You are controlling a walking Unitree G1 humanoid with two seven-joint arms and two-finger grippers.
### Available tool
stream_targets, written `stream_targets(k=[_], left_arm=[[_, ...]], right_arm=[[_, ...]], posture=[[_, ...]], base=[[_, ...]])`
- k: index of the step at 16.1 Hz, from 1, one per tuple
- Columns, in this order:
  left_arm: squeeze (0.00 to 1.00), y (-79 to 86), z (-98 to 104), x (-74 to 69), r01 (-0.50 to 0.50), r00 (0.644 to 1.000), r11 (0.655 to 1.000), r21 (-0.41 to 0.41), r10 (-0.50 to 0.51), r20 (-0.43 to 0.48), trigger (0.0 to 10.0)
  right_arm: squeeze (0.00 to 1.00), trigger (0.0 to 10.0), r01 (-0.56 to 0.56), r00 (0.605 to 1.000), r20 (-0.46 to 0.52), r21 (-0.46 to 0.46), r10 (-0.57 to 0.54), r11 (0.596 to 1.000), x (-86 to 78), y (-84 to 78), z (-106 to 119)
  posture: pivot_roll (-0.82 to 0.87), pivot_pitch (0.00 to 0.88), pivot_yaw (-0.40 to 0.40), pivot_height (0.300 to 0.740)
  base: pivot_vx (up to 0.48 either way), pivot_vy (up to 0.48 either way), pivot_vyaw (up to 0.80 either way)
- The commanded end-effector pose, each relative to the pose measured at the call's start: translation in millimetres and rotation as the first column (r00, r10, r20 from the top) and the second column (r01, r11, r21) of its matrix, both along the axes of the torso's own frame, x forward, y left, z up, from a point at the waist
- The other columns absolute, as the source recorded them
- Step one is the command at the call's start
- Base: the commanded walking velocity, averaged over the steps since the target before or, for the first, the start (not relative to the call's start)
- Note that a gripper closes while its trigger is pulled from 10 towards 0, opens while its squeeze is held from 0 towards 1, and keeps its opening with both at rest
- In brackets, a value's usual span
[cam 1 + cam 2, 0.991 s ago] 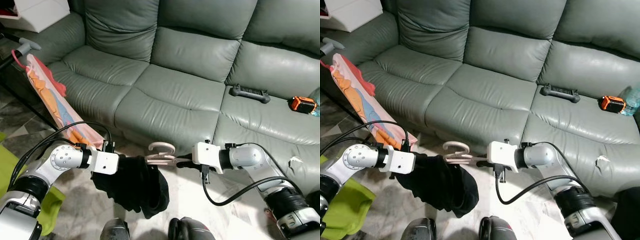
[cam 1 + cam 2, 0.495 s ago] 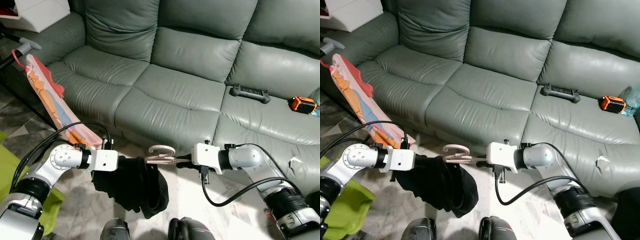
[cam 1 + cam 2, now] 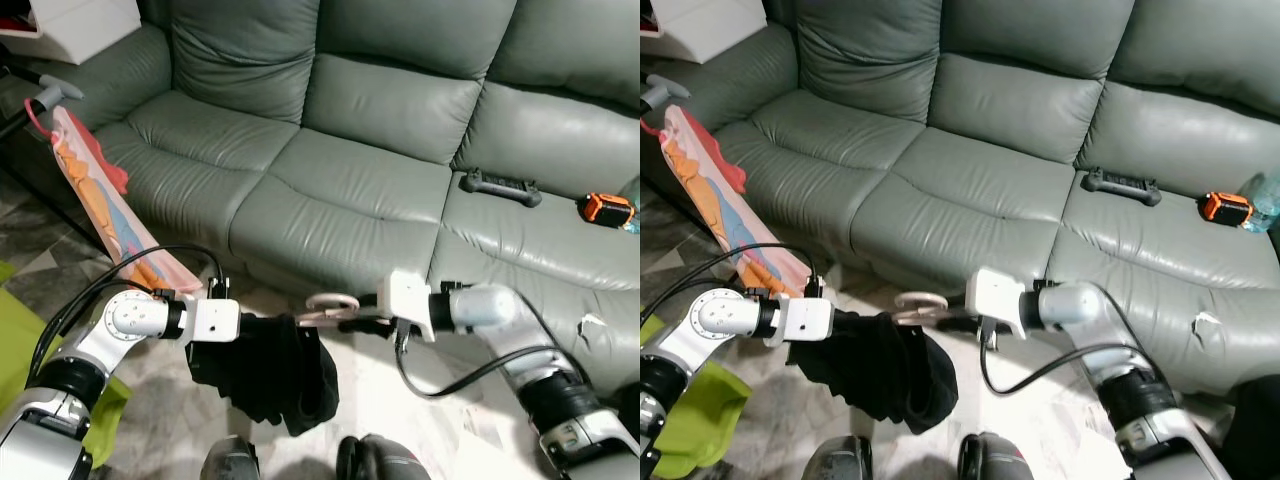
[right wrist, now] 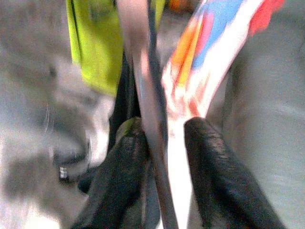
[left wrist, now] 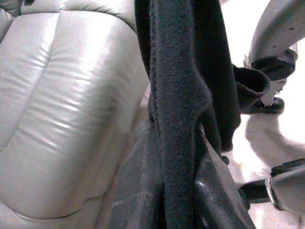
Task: Hang hanger
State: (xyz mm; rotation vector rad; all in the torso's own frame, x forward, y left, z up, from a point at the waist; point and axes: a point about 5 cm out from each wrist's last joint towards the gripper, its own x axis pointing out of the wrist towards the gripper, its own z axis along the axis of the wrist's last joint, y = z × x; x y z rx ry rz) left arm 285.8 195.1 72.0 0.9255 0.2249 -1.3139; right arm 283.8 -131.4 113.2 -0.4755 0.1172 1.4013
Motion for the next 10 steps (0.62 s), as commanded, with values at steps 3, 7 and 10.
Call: stream_targets(k=[3,7,10], left_arm=[[0.0,3.0,-1,0.0,-0.036,0.999,0.999,-0.014,0.036,0.025,0.0],[0.0,12.7,-4,5.9,-0.155,0.984,0.988,0.006,0.154,0.095,0.0],[0.0,30.7,-8,19.8,-0.521,0.846,0.839,-0.157,0.532,0.036,0.0]], right_arm=[[1.0,10.0,0.049,0.999,-0.006,0.265,-0.049,0.963,16.0,-0.4,55],[1.0,10.0,0.194,0.974,0.022,0.433,-0.226,0.88,32.2,-5.8,83],[1.0,10.0,0.496,0.747,0.066,0.608,-0.662,0.62,59.9,-35.3,109]], posture=[[-0.05,0.11,-0.007,0.74],[-0.05,0.114,-0.006,0.74],[-0.04,0.118,0.001,0.74]], base=[[0.0,0.0,0.0],[0.0,0.0,0.0],[0.0,0.0,0.0]])
